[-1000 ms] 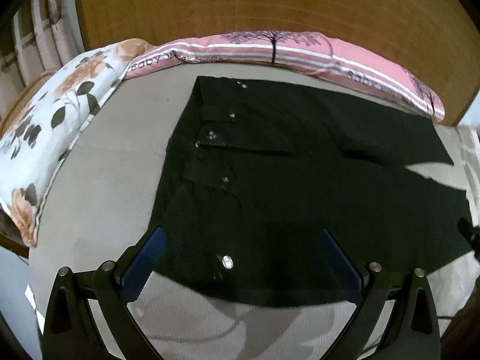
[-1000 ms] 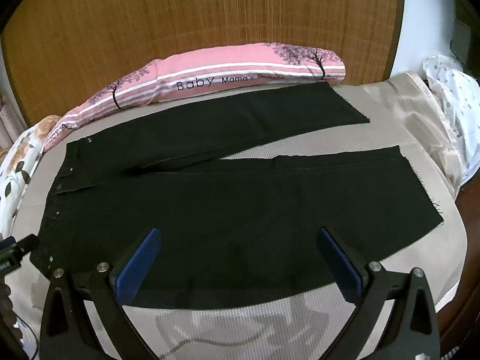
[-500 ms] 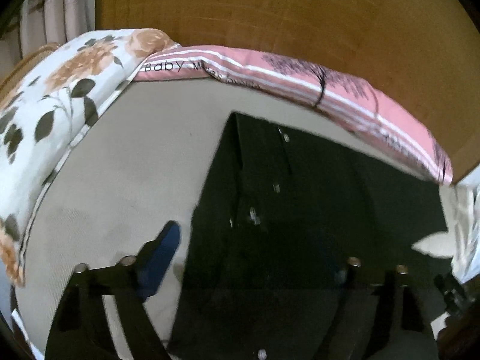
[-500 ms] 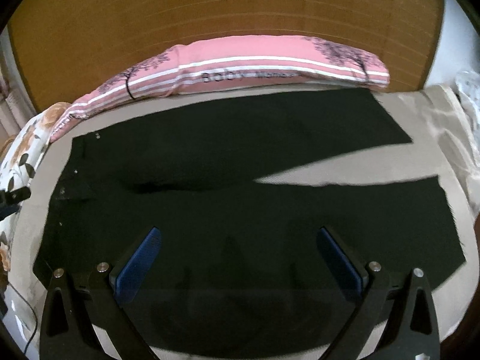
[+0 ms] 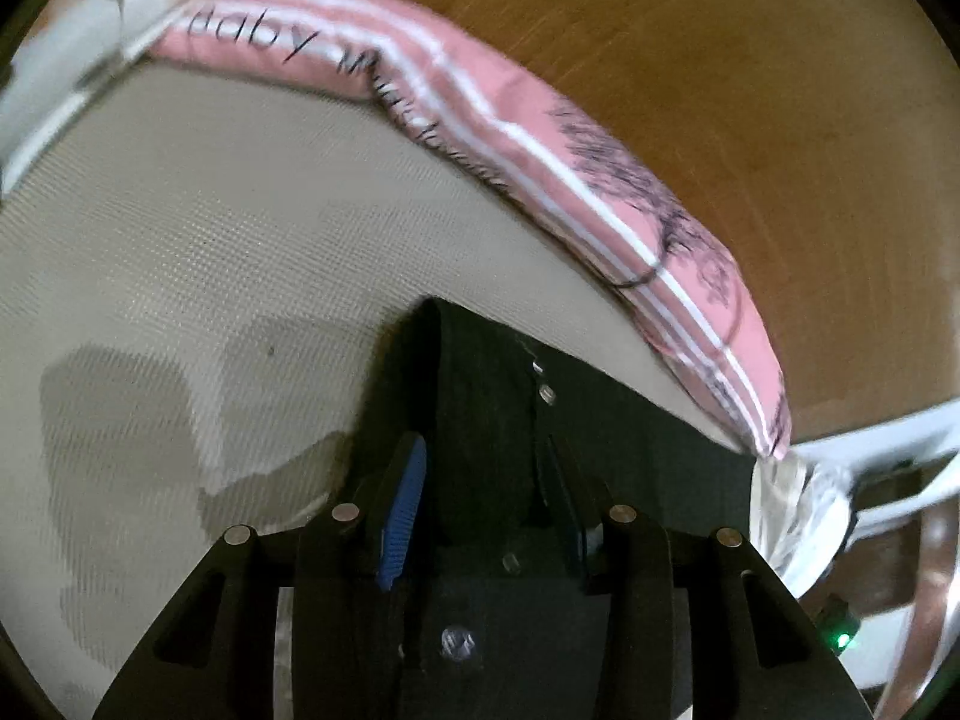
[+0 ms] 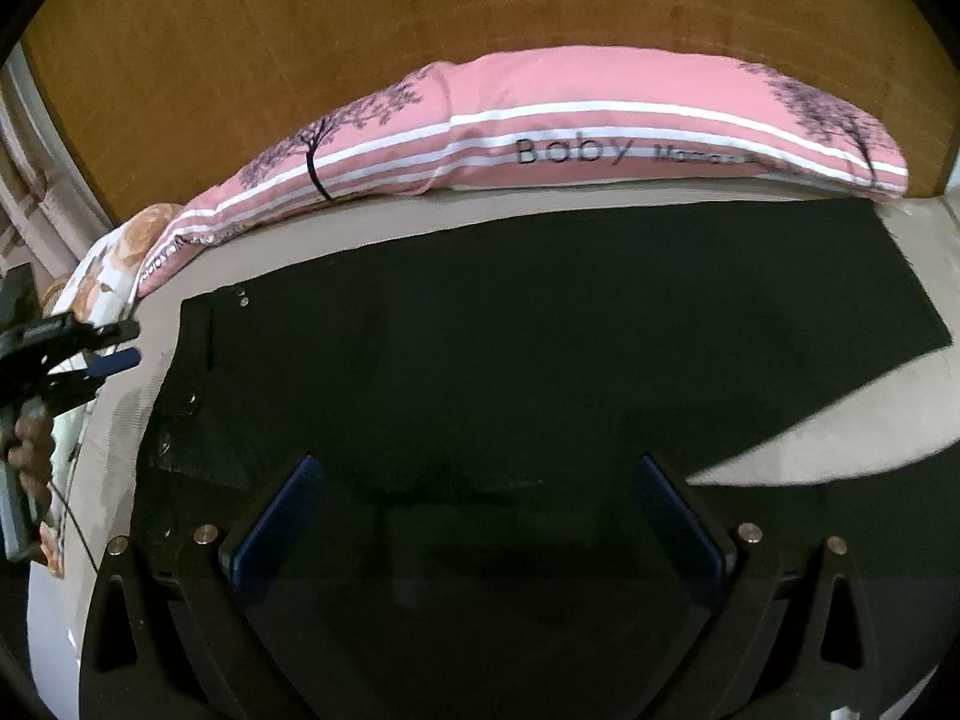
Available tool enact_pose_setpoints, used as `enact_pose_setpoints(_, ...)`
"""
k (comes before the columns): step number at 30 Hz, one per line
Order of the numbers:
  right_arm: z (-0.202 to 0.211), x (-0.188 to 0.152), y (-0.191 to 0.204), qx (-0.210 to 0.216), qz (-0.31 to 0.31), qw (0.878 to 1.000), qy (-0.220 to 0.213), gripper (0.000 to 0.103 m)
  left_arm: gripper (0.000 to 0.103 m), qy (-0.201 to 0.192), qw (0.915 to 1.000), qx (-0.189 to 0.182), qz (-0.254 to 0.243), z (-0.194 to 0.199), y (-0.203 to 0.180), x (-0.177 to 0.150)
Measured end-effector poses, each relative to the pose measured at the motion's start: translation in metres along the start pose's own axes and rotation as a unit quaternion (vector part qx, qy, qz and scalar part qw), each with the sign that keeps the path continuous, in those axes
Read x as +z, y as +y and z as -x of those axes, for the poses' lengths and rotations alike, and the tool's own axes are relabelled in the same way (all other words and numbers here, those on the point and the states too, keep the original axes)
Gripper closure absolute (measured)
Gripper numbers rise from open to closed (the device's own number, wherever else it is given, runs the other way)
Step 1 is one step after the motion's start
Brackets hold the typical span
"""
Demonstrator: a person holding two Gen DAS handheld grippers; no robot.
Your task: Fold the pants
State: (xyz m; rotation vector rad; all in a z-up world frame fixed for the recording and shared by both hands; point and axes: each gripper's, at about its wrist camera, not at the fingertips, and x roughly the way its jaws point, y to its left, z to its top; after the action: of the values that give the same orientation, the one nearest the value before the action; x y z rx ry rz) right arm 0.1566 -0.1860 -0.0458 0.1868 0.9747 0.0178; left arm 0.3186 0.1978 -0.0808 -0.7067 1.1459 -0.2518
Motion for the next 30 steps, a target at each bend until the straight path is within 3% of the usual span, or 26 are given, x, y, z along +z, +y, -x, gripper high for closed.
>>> enact_pose_setpoints(9, -0.037, 0.018, 0.006, 0.003, 0.009, 1.000, 0.016, 0.000, 0.066, 0.015, 0.9996, -0.019, 0.016, -0.029, 0.024, 0.022)
enact_pose_setpoints(13, -0.049, 0.024, 0.010, 0.011, 0.012, 1.000, 0.019, 0.000, 0.080, 0.015, 0.9993, -0.035, 0.003, -0.031, 0.019, 0.026)
enact_pose_setpoints(19, -0.058, 0.032, 0.015, 0.022, 0.016, 0.999, 0.018, 0.000, 0.080, 0.025, 0.9988, -0.041, 0.004, -0.039, 0.010, 0.028)
enact_pose_setpoints(26, -0.064, 0.035, 0.019, 0.026, 0.032, 0.999, 0.014, 0.000, 0.080, 0.019, 0.9968, -0.076, -0.014, -0.053, 0.002, 0.028)
enact_pose_setpoints(30, -0.070, 0.038, 0.019, 0.031, 0.041, 0.999, 0.014, 0.000, 0.080, 0.007, 0.9962, -0.087, 0.009, -0.068, 0.007, 0.034)
